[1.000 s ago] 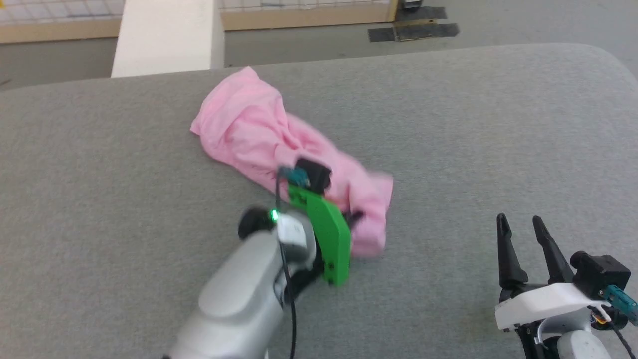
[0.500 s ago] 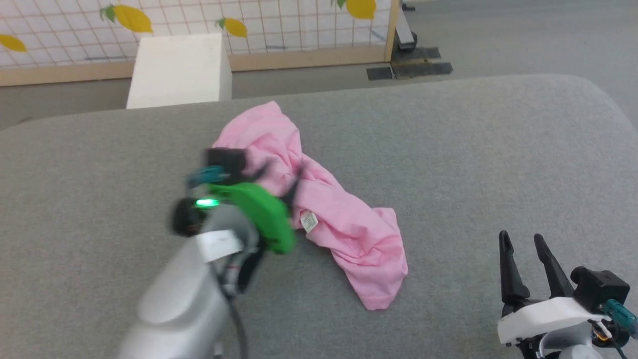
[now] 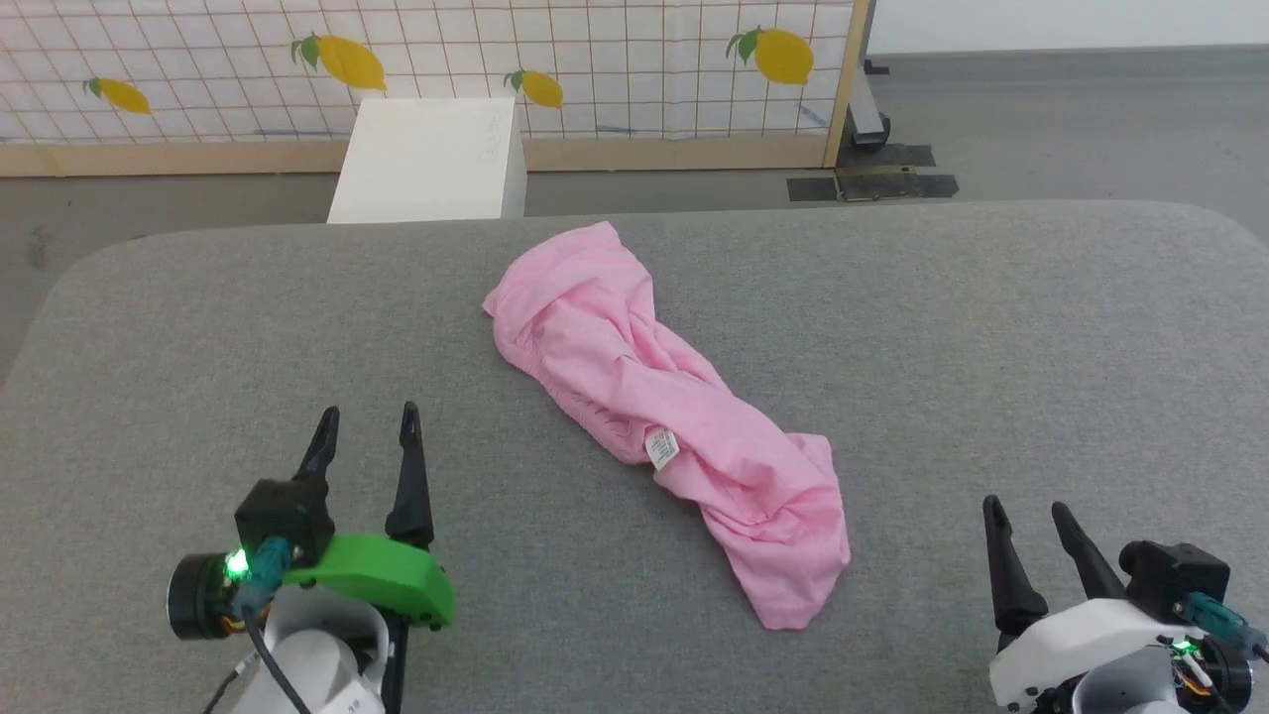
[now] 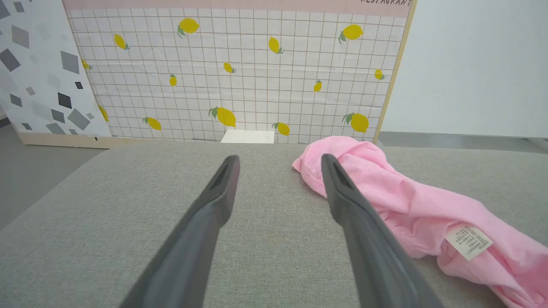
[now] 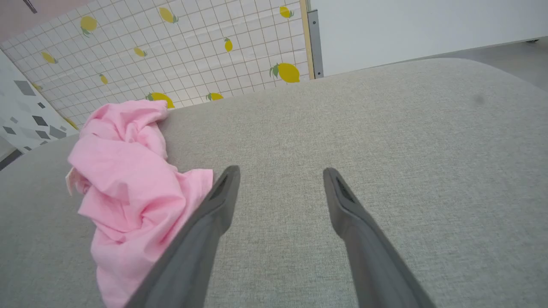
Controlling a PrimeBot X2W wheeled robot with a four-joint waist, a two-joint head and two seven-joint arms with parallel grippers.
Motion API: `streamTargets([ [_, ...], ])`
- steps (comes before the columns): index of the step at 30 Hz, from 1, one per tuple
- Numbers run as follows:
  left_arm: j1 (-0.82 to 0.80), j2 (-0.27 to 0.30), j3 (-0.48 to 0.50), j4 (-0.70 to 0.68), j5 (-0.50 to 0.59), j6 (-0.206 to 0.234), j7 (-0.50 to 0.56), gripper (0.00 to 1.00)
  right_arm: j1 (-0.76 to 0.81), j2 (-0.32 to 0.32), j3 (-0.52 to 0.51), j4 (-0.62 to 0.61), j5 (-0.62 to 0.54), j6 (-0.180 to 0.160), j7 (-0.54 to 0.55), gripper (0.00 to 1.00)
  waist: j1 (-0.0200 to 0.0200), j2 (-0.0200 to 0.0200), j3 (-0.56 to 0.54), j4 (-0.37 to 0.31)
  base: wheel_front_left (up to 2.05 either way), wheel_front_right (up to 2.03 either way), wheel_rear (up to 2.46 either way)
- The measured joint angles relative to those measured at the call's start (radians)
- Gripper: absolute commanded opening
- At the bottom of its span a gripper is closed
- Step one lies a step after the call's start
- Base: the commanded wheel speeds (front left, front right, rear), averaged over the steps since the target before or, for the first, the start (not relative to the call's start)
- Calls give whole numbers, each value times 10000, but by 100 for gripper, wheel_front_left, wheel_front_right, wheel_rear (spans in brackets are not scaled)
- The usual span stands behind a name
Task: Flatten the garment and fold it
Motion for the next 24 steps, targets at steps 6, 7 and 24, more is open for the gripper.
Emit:
streamTargets([
  [6, 604, -602, 650, -679, 439, -104, -29, 100, -525, -6, 100, 67, -389, -2, 1375, 100, 0, 0, 229, 90, 0, 0, 0],
  [7, 639, -686, 759, -769, 476, -121, -29, 100, -715, -6, 167, 71, -458, 0, 1624, 100, 0, 0, 268, 98, 0, 0, 0],
  [24, 371, -1925, 1444, -683, 1455, -1367, -29, 100, -4320, -50, 1946, 2387, -1785, 0, 7246, 100, 1, 0, 1458, 884, 0, 0, 0],
])
